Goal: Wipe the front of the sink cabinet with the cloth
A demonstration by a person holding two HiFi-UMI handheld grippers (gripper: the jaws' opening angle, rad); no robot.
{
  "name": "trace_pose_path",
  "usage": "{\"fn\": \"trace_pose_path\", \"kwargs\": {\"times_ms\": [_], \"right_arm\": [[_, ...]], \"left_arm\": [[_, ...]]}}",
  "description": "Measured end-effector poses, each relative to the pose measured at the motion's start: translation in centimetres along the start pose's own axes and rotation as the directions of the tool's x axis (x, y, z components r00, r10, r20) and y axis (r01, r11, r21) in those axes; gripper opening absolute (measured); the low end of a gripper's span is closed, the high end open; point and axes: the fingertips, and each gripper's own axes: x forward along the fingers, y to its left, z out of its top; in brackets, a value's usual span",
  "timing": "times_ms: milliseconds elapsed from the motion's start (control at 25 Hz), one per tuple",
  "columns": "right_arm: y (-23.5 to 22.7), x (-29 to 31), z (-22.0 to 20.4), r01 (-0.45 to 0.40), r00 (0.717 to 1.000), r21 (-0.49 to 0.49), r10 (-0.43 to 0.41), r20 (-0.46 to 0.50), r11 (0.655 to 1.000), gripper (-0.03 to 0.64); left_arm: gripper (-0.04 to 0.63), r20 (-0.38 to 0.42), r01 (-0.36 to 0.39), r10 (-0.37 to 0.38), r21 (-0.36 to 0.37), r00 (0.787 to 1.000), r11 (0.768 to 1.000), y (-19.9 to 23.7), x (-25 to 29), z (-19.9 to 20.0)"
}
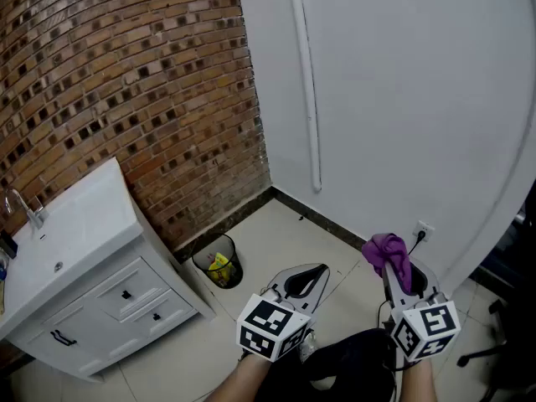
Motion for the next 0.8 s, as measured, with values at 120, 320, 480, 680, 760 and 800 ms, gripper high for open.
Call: {"fn": "trace_pose_path", "kwargs": {"times_ms": [120, 320, 480, 680, 760, 800], "right_arm": [[0.5, 0.0, 0.0, -0.013, 1.000, 0.012, 0.013, 0.004, 1.000, 0.098], [2.3, 0.6, -0.3, -0.045, 0.999, 0.045, 0.044, 0.017, 0.998, 0.098], [4.5, 1.5, -0.3, -0.097, 0.995, 0.057, 0.096, 0.028, 0.994, 0.098], [8.6, 2.9, 0.1, -0.182, 0.983, 0.068, 0.180, 0.045, 0.981, 0.098], [10.6, 3.4, 0.2, -0.223, 0.974, 0.067, 0.220, 0.053, 0.973, 0.098], [11.7, 3.6, 0.2, -0.243, 0.969, 0.069, 0.239, 0.057, 0.968, 0.098]], "left_arm": [[0.005, -0.005, -0.015, 0.015, -0.003, 1.000, 1.000, 0.2, -0.7, -0.1], [0.005, -0.020, -0.053, 0.053, 0.005, 0.998, 0.999, 1.1, -2.7, -0.4], [0.005, -0.027, -0.109, 0.109, 0.010, 0.994, 0.994, 2.4, -5.1, -0.5], [0.005, -0.029, -0.195, 0.196, 0.022, 0.980, 0.980, 4.2, -9.1, -0.3], [0.005, -0.030, -0.232, 0.232, 0.022, 0.972, 0.973, 4.9, -11.0, -0.4], [0.005, -0.031, -0.251, 0.251, 0.022, 0.967, 0.968, 5.3, -12.0, -0.5]]}}
